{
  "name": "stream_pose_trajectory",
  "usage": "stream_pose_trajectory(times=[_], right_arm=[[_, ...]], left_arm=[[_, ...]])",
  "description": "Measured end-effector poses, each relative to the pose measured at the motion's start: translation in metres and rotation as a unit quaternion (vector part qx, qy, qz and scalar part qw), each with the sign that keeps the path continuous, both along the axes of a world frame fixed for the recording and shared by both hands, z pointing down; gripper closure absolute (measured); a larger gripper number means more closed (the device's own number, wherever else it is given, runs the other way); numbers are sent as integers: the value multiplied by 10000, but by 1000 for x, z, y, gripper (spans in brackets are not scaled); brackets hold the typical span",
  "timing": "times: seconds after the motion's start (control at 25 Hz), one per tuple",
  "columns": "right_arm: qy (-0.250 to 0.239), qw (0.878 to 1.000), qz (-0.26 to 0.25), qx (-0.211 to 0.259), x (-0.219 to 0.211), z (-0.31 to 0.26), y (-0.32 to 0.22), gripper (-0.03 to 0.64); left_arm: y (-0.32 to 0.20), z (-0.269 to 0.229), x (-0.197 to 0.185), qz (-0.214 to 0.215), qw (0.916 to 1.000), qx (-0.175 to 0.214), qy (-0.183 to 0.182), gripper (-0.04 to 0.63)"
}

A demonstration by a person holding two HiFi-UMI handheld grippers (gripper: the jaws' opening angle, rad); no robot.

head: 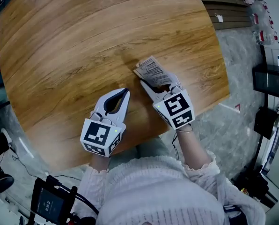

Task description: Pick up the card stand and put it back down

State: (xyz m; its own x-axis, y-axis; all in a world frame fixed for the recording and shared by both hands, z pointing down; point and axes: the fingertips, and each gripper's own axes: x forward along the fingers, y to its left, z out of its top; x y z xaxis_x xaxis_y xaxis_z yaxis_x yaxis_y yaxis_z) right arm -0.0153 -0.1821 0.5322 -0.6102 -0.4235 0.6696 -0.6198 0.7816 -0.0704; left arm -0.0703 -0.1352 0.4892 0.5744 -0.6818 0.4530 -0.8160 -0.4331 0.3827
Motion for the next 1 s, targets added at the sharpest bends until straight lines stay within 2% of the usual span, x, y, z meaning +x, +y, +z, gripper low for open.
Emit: stream_pose_trajectory(times=[0.2, 0.64, 0.84, 1.0], right_arm=[[165, 9998, -62, 51, 0, 7, -1, 433], [174, 9998, 22, 87, -1, 12, -1, 428], [27, 9995, 273, 140, 14, 9, -5, 426], [-250, 9985, 408, 266, 25, -31, 10, 478]], left_arm=[[-1, 5, -3, -38, 9999, -92, -18, 588], [5, 8, 3, 109, 9998, -165, -3, 588], [1, 6, 8, 164, 9998, -64, -30, 588], [7, -19, 9, 214, 9996, 122, -107, 587]])
